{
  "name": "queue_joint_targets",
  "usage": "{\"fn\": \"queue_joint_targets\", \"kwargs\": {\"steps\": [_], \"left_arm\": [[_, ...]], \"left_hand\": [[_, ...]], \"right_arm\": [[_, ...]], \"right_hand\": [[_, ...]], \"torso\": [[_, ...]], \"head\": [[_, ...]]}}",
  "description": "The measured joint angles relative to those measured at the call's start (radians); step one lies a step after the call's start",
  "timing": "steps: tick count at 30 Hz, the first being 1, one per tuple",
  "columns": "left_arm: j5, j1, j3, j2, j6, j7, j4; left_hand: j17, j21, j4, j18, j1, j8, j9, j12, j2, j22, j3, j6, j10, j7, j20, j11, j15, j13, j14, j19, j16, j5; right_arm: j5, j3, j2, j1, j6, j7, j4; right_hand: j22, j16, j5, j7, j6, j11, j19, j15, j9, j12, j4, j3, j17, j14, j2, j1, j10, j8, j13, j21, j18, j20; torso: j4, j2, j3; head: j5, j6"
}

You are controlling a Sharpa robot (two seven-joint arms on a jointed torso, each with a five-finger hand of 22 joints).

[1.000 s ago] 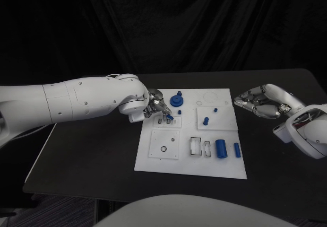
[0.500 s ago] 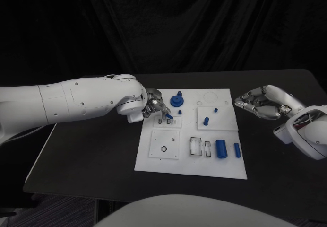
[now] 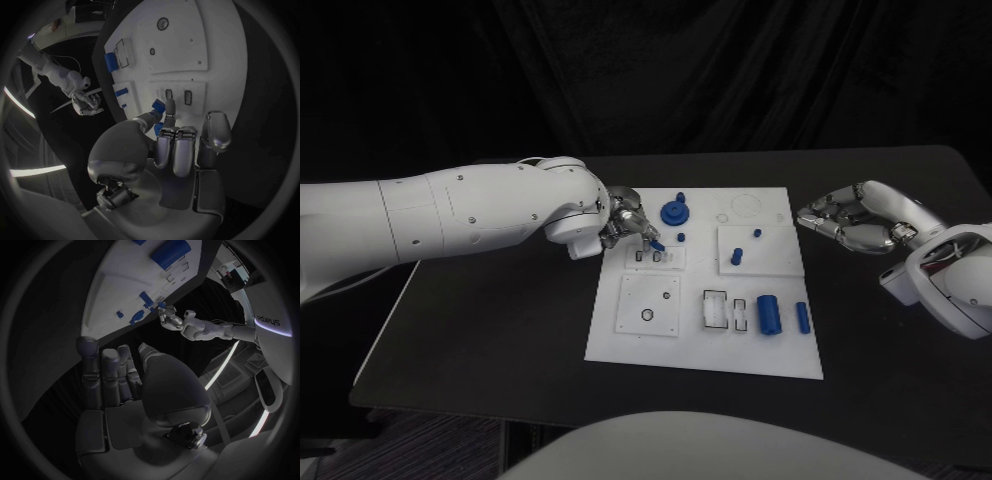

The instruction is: Assemble the parts on the task board

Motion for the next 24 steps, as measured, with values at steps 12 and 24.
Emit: {"fn": "queue_joint_targets", "kwargs": {"steps": [12,24], "left_arm": [[-0.055,0.0,0.0,0.003,0.013,0.0,-0.002],[-0.096,0.0,0.0,0.006,0.023,-0.002,-0.003]], "left_hand": [[0.0,-0.004,0.003,0.0,0.0,0.0,0.0,0.0,0.0,0.0,0.003,0.0,0.0,0.001,0.0,0.0,0.0,0.0,0.0,0.0,0.0,0.0],[0.0,-0.004,0.003,0.0,0.0,0.0,0.0,0.0,0.0,0.0,0.003,-0.004,0.0,-0.002,0.0,0.0,0.0,0.0,0.0,0.0,0.0,0.0]], "right_arm": [[0.0,0.0,0.0,0.0,0.003,-0.002,0.0],[0.0,0.0,-0.001,0.0,0.007,-0.005,0.0]], "right_hand": [[0.0,0.0,0.0,0.0,0.0,0.0,0.0,0.0,0.0,0.0,0.0,0.0,0.0,0.0,0.0,0.0,0.0,0.0,0.0,0.0,0.0,0.0],[0.0,-0.005,0.0,0.0,0.0,0.0,0.0,0.0,-0.001,-0.005,0.0,0.0,-0.001,0.0,-0.005,0.005,0.0,0.0,-0.003,0.0,0.0,0.0]], "torso": [[-0.0004,0.0,0.0],[-0.0011,0.0,0.0001]], "head": [[0.001,0.0],[0.0,0.0]]}}
